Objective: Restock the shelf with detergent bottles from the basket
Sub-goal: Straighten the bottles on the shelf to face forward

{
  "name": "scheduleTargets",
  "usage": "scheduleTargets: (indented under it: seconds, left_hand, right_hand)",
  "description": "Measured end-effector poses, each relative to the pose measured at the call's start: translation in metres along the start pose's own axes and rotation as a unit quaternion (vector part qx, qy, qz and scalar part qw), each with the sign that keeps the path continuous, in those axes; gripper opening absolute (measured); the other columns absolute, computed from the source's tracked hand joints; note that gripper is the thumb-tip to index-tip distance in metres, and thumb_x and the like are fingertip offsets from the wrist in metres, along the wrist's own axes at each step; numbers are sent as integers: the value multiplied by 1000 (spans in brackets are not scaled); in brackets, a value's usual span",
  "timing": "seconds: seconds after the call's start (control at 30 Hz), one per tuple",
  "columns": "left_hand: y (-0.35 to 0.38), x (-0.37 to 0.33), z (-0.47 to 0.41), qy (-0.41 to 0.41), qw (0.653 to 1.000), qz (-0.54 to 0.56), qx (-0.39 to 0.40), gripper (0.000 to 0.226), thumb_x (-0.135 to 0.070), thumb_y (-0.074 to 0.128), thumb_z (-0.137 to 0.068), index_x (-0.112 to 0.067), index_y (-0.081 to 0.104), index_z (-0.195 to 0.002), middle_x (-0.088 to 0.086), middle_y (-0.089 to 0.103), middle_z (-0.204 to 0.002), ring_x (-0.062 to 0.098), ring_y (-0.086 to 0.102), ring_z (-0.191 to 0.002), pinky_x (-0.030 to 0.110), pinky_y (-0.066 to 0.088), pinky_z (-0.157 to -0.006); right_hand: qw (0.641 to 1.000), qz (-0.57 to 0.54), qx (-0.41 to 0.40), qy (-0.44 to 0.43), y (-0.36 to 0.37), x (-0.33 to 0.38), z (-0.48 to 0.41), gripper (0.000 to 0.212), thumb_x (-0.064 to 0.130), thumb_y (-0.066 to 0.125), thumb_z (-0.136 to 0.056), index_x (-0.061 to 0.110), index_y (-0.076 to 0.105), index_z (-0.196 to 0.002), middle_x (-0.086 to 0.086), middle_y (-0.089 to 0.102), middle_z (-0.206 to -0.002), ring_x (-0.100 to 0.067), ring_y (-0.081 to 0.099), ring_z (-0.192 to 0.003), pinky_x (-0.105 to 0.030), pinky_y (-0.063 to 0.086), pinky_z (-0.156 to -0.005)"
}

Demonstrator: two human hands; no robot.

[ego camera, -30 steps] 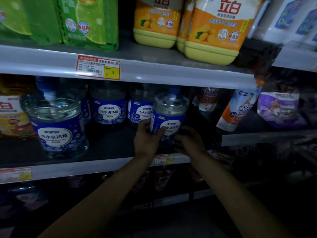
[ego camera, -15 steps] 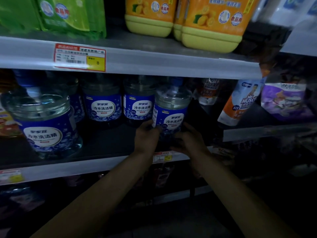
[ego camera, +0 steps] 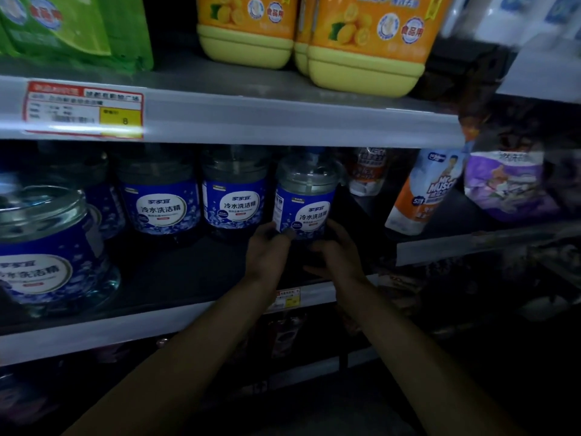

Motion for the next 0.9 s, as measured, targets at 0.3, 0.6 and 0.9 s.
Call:
scheduleTargets:
  seconds: [0.3, 0.6, 0.9]
  left_hand:
    - [9, -5, -4, 59, 997, -51, 16, 43, -23, 71, -89, -19, 65, -132, -1, 74, -121, 17, 67, -115, 45, 52, -106]
    - [12, -1, -13, 90, 995, -42, 18, 36, -3, 59, -98, -34, 56, -116, -19, 66, -107, -2, 61, -102, 17, 49, -86]
    - [8, 2, -27, 102, 994, -49, 4, 53, -10, 59, -98, -24, 53, -149, -4, 62, -142, 15, 55, -132, 40, 44, -115]
  right_hand:
    - [995, 74, 21, -61, -8, 7, -11, 72, -1, 62, -84, 42, 53, -142, 17, 71, -107, -12, 69, -99, -29, 60, -73]
    - [988, 102, 28, -115, -5, 3, -24, 80, -6, 64, -83, 57, 49, -129, 28, 69, -105, 2, 66, -105, -20, 54, -85]
    - [975, 191, 3, -115, 5, -2, -37, 82, 1, 54, -91, 45, 29, -156, 1, 59, -142, -20, 60, -123, -42, 52, -103]
Point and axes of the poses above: each hand's wrist, its own z-axis away from the middle knuckle, its own y-axis out of the palm, x = y × z, the point moved 8 cm from there along -z, towards the middle knuckle
